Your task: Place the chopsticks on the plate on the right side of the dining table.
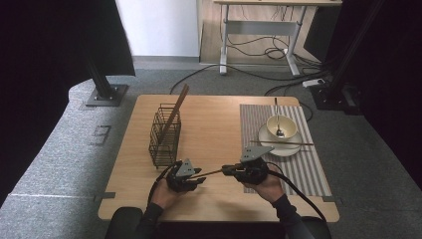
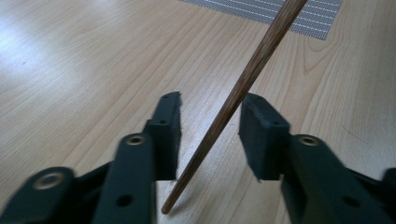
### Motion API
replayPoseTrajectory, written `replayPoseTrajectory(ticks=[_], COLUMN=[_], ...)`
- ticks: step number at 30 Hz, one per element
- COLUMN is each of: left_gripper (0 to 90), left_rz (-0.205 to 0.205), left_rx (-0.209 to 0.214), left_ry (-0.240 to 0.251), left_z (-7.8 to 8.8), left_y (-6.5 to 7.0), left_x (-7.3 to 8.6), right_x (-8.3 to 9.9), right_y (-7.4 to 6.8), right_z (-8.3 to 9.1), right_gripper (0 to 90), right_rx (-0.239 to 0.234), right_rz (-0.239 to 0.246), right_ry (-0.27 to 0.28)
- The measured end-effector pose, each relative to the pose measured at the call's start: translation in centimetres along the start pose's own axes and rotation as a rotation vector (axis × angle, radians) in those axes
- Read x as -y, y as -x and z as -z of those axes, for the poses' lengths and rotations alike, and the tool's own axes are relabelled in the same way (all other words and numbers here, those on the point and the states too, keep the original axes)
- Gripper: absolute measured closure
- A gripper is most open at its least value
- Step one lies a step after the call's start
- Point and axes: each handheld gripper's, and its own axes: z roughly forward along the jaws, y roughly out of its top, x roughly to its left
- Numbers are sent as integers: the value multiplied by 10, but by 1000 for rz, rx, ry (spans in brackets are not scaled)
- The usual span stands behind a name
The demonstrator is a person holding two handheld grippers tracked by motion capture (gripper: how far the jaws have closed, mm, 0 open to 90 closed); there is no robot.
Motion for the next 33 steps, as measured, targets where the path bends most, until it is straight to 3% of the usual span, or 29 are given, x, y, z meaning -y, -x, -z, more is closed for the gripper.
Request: replayPoseTrajectory(ticks=[4, 11, 18, 23, 29, 33], left_gripper=[736, 784, 839, 853, 853, 853], left_rz=[-17, -84, -141, -135, -121, -121], left_rx=[8, 13, 50, 73, 91, 97], left_ry=[4, -12, -37, -36, -49, -63], left_z=[1, 1, -2, -2, -3, -4], left_y=[1, 6, 11, 12, 12, 12], left_x=[0, -2, -3, -4, -4, -4], right_x=[-1, -1, 2, 4, 4, 3], right_y=[-1, 5, 19, 27, 29, 32], right_z=[2, 4, 2, 0, -1, 2], right_gripper=[834, 811, 759, 719, 510, 382], right_rx=[-9, -10, 6, 19, 86, 166], right_rz=[-2, -25, -78, -115, -127, -138], right_ry=[3, 13, 27, 44, 59, 68])
